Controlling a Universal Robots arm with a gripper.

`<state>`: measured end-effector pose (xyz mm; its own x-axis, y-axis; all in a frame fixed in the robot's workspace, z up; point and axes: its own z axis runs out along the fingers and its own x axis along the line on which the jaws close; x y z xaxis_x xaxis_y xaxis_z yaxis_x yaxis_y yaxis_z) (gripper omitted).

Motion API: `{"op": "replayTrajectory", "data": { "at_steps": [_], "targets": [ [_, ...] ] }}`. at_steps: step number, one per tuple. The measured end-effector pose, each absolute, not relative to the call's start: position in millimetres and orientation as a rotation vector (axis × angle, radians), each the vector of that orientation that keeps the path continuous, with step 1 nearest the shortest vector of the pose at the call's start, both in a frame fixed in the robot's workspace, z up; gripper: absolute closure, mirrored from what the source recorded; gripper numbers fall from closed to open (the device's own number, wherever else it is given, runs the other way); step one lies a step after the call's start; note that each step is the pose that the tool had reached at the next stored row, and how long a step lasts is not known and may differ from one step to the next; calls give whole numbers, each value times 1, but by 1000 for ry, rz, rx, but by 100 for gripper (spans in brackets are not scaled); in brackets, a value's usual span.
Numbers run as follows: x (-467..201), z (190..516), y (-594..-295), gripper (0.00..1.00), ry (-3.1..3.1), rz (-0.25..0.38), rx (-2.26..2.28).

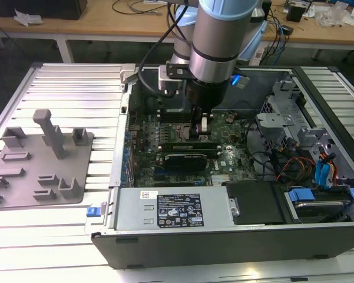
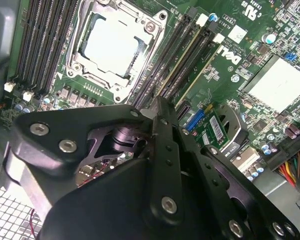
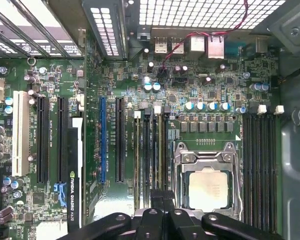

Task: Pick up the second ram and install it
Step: 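Press down the second ram until it locks into place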

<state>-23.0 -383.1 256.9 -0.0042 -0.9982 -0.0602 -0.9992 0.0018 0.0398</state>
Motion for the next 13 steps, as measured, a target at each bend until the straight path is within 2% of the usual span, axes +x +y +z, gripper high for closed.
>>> {"op": "replayTrajectory", "data": {
  "at_steps": [13],
  "targets": [
    [-10, 257, -383, 92, 2213, 111, -2207]
  ]
}}
